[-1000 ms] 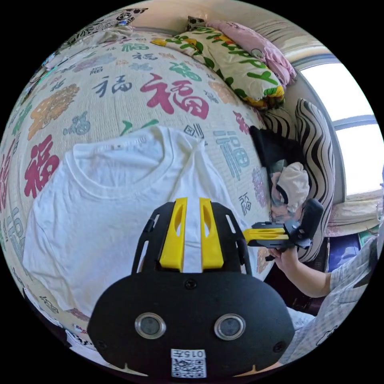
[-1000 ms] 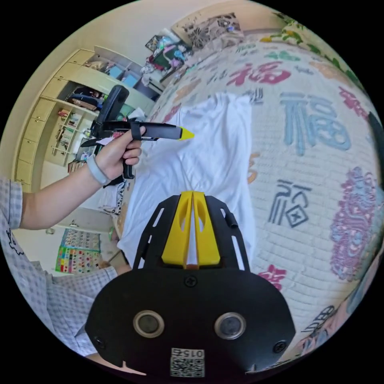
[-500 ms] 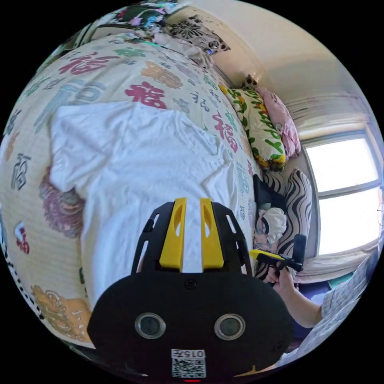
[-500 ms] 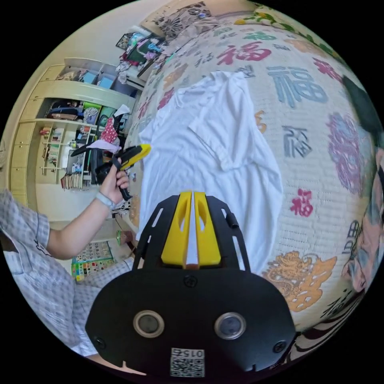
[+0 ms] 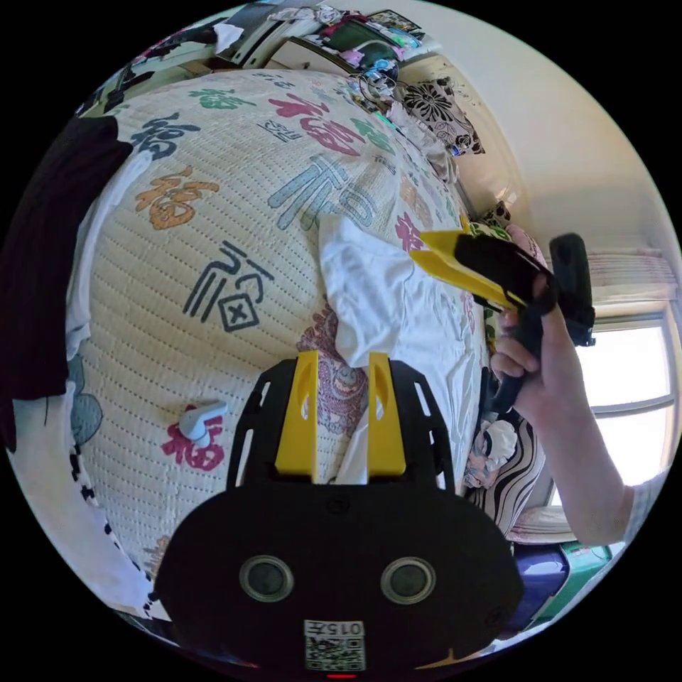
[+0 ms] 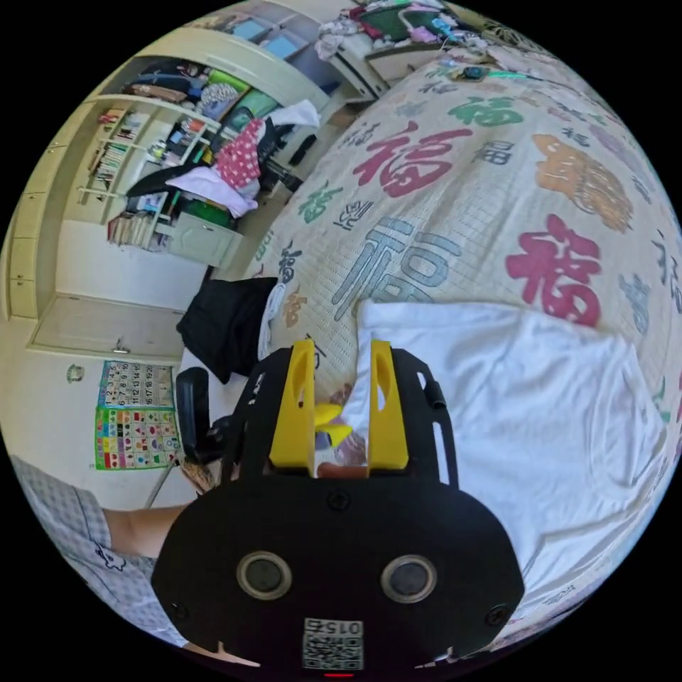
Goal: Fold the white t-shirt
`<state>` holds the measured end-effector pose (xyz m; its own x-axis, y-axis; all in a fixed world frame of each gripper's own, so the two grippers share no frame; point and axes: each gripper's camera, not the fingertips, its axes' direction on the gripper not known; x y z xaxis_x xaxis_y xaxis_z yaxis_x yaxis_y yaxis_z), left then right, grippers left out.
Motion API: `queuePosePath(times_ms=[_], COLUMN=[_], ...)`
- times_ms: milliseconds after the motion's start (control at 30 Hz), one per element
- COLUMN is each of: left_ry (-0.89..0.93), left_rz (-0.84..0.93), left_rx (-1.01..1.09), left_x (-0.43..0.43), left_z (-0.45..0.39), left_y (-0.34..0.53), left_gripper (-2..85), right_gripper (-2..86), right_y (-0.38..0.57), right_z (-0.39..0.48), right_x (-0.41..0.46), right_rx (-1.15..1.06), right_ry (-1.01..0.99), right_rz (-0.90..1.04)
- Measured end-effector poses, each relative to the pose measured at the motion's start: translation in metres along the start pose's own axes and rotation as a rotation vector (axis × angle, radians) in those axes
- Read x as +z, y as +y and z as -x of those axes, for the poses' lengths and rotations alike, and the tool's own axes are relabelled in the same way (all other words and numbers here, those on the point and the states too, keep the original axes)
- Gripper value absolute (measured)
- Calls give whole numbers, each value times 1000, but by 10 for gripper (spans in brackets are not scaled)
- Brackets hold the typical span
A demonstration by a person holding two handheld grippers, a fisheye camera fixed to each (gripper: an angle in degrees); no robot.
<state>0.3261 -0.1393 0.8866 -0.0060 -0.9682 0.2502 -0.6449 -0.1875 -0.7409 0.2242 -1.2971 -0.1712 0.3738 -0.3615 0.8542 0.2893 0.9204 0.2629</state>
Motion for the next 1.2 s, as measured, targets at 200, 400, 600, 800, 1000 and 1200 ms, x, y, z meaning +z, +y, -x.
queuePosePath(times_ms=[200,400,600,800,1000,1200], left_ry=[55,65,48,8,30,-52], left_rz=[38,35,-37,-25,262,159], left_rx=[29,46,197,378,419,495], left_x=[-11,-33,-69,-62,3,-6], left_z=[15,24,-19,-85,-111,-133], left_y=[3,14,33,73,117,127], left_gripper=[72,8,-1,6,47,57], right_gripper=[93,12,1,3,35,65], right_y=[-65,-79,-47,55,152,171], right_z=[-3,-22,-44,-104,-176,-178], right_x=[67,60,-18,-101,-116,-138], right_rx=[101,149,132,288,602,513], right_ry=[143,113,-116,-161,-85,-65], right_rz=[224,242,-16,-225,-209,-328])
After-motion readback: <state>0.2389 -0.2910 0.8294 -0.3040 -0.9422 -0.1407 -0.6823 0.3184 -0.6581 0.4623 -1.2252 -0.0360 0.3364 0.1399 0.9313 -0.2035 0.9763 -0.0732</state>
